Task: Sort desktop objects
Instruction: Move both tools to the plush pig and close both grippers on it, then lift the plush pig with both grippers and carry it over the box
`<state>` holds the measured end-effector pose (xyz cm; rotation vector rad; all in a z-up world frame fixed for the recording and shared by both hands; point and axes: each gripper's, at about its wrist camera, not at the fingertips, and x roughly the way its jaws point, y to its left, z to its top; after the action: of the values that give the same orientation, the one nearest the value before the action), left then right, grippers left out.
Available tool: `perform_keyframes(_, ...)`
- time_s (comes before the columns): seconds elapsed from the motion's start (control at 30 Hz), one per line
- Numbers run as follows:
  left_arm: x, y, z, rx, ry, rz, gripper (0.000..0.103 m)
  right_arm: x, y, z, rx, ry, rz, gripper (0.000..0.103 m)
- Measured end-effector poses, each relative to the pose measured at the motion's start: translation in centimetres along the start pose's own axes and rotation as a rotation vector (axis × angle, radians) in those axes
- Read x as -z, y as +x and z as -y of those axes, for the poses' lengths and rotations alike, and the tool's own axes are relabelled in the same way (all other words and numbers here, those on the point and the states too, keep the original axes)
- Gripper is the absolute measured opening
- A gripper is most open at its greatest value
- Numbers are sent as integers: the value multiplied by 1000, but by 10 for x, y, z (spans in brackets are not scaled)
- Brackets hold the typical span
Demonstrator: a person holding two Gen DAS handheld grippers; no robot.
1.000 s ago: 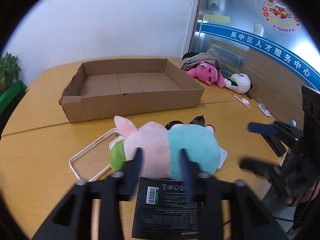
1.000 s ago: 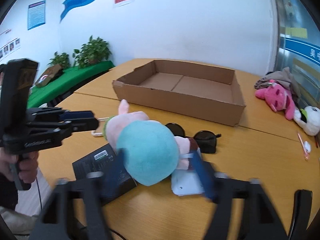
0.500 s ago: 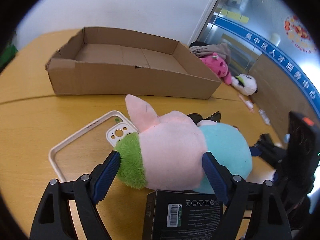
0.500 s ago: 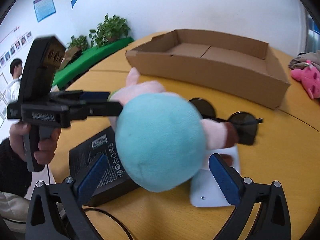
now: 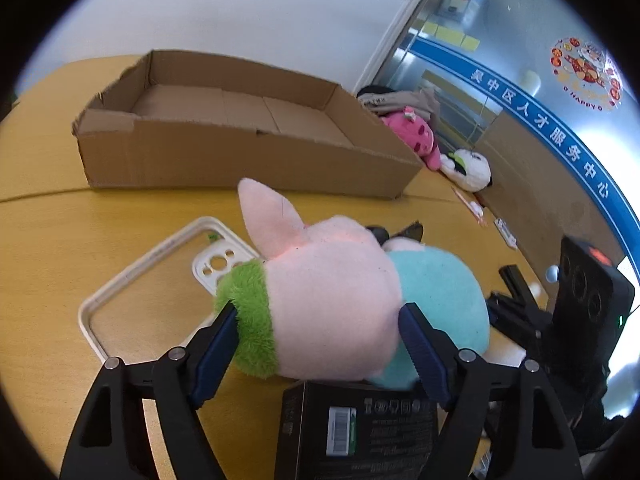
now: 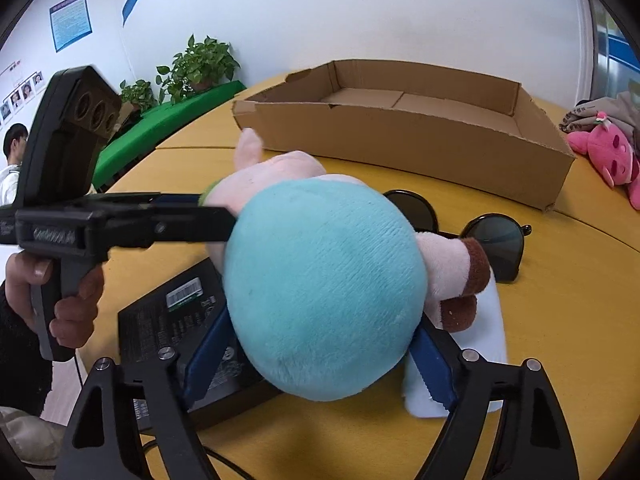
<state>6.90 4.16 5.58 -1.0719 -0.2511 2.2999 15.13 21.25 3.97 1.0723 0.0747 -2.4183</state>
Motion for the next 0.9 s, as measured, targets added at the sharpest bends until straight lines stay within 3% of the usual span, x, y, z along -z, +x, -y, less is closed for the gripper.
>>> perform_keyframes(0.07, -11, -5, -3, -28, -3, 45, 79, 1, -1, -10, -23, -6, 0, 91)
perform_keyframes(0.17, -27, -8, -12, -84, -35, 84, 77, 3, 9, -34, -134, -69, -45, 95)
perform_keyframes(0.37, -17, -23, -37, -39, -161, 56, 78, 5, -3, -32, -194, -61, -10, 95)
perform_keyframes(0.5, 1, -22, -45, -48, -243, -37, 78, 3, -19, -13, -221, -6, 52, 95)
perform_keyframes(0.63, 5, -10, -46, 54, -313, -99, 80, -16, -15, -14, -193, -32, 85, 103)
perform_keyframes(0.73, 3, 4, -52, 131, -379, -119, 80, -29, 7, -8, -246, 11, 62, 103)
perform_keyframes(0.83, 8, 17, -61, 214, -470, -121, 80, -28, 24, -6, -240, 25, 29, 102)
perform_keyframes(0.9, 9, 21, -60, 252, -471, -122, 80, -27, 35, -7, -242, 44, 3, 98)
